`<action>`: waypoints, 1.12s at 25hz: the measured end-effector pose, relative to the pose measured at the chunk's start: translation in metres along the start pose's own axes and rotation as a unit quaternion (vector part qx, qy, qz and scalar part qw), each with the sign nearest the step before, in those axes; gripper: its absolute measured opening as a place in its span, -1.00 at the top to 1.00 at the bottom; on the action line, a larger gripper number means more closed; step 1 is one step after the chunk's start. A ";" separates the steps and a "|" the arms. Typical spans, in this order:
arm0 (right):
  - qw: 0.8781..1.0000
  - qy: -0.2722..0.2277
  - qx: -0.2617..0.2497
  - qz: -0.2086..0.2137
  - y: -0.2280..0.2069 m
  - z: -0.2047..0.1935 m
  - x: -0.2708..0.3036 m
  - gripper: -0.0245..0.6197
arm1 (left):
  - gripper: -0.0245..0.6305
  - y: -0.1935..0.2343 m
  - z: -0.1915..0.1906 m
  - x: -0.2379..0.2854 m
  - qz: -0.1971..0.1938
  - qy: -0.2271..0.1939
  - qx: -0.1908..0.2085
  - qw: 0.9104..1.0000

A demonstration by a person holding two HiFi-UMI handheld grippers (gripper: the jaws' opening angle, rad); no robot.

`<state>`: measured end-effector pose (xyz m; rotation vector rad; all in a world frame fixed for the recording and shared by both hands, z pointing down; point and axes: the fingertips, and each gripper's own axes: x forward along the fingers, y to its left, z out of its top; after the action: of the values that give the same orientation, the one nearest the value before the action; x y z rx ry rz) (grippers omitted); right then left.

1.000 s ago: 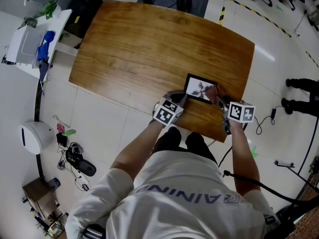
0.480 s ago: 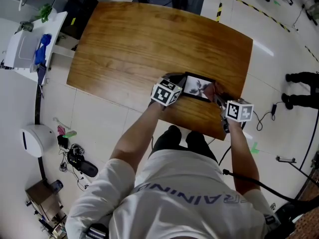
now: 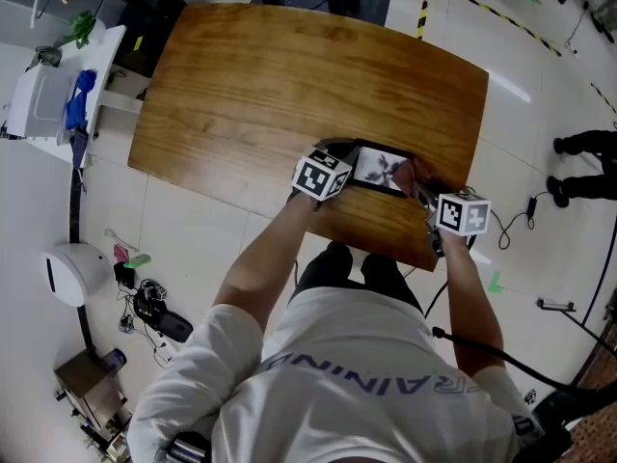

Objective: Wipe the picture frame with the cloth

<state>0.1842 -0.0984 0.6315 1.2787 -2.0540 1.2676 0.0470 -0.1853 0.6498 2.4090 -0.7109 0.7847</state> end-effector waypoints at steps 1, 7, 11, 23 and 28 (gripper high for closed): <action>1.000 -0.003 -0.006 0.007 0.005 0.003 0.000 0.60 | 0.90 0.000 0.000 0.000 -0.001 0.000 -0.001 1.000; 0.994 0.011 -0.024 0.109 0.084 0.007 0.030 0.60 | 0.90 0.000 0.002 0.000 -0.009 0.005 -0.011 1.000; 0.989 0.046 -0.029 0.138 0.117 -0.009 0.058 0.60 | 0.90 -0.002 0.004 0.000 -0.014 0.006 -0.016 1.000; 0.992 0.066 -0.009 0.108 0.092 -0.022 0.056 0.60 | 0.90 0.000 0.001 0.001 -0.008 0.005 -0.014 1.000; 0.995 0.063 0.000 0.082 0.061 -0.027 0.031 0.60 | 0.90 0.000 0.000 0.002 -0.007 0.005 -0.012 1.000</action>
<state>0.1134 -0.0804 0.6381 1.0196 -2.1028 1.3821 0.0485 -0.1864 0.6515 2.3841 -0.6964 0.7766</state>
